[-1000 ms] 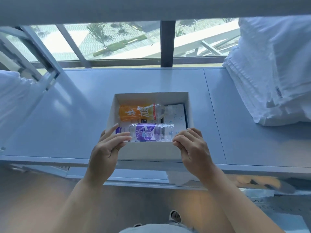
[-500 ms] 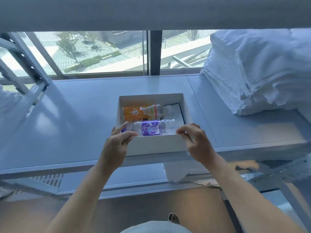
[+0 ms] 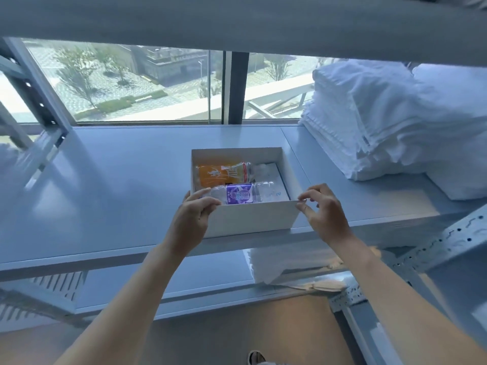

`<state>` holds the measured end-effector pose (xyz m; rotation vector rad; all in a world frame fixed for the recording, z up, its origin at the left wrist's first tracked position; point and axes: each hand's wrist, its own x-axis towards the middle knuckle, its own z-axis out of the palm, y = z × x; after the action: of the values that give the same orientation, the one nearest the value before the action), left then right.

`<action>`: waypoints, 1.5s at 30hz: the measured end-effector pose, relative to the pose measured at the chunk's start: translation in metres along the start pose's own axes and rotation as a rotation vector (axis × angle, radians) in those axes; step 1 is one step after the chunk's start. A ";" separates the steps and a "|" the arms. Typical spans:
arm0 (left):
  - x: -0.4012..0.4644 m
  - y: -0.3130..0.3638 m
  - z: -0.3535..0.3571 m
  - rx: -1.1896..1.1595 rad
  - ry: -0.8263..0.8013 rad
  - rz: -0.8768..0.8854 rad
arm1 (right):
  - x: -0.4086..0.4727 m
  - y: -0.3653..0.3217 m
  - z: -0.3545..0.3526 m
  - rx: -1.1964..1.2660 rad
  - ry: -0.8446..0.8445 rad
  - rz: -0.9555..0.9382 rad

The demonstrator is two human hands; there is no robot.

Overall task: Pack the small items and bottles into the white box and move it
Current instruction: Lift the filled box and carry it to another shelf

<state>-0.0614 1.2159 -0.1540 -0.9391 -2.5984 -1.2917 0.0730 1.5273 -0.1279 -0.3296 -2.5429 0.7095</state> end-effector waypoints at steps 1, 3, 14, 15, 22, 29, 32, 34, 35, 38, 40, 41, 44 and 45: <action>0.000 -0.001 -0.003 0.005 -0.004 0.018 | 0.001 0.002 -0.001 0.002 0.003 0.012; -0.004 -0.002 -0.009 0.053 0.039 0.066 | 0.002 0.005 -0.004 0.016 0.015 0.009; -0.021 0.008 -0.020 0.208 0.259 -0.097 | 0.012 0.014 -0.006 0.026 0.044 -0.045; -0.020 0.008 -0.021 0.209 0.261 -0.100 | 0.014 0.015 -0.007 0.030 0.039 -0.043; -0.013 0.010 -0.027 0.268 0.213 -0.071 | 0.026 0.021 -0.007 -0.004 -0.095 -0.142; -0.004 0.016 -0.039 0.348 0.053 -0.051 | 0.039 0.025 -0.010 -0.073 -0.202 -0.193; -0.001 0.017 -0.039 0.370 0.050 -0.056 | 0.037 0.020 -0.005 -0.082 -0.166 -0.229; -0.001 0.016 -0.038 0.371 0.061 -0.057 | 0.036 0.019 -0.002 -0.090 -0.148 -0.235; -0.002 0.016 -0.037 0.368 0.064 -0.057 | 0.036 0.019 -0.001 -0.095 -0.146 -0.235; -0.002 0.015 -0.037 0.366 0.063 -0.063 | 0.034 0.018 0.001 -0.096 -0.132 -0.222; 0.000 0.013 -0.039 0.355 0.038 -0.065 | 0.031 0.018 0.002 -0.087 -0.102 -0.210; 0.001 0.013 -0.040 0.348 0.018 -0.061 | 0.029 0.020 0.001 -0.081 -0.085 -0.208; 0.001 0.015 -0.042 0.375 -0.025 -0.020 | 0.022 0.025 0.000 -0.078 -0.062 -0.203; 0.001 0.017 -0.042 0.401 -0.013 0.009 | 0.020 0.026 0.000 -0.093 -0.062 -0.211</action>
<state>-0.0606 1.1928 -0.1153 -0.8823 -2.7076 -0.7169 0.0583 1.5558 -0.1347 -0.0680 -2.6242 0.5299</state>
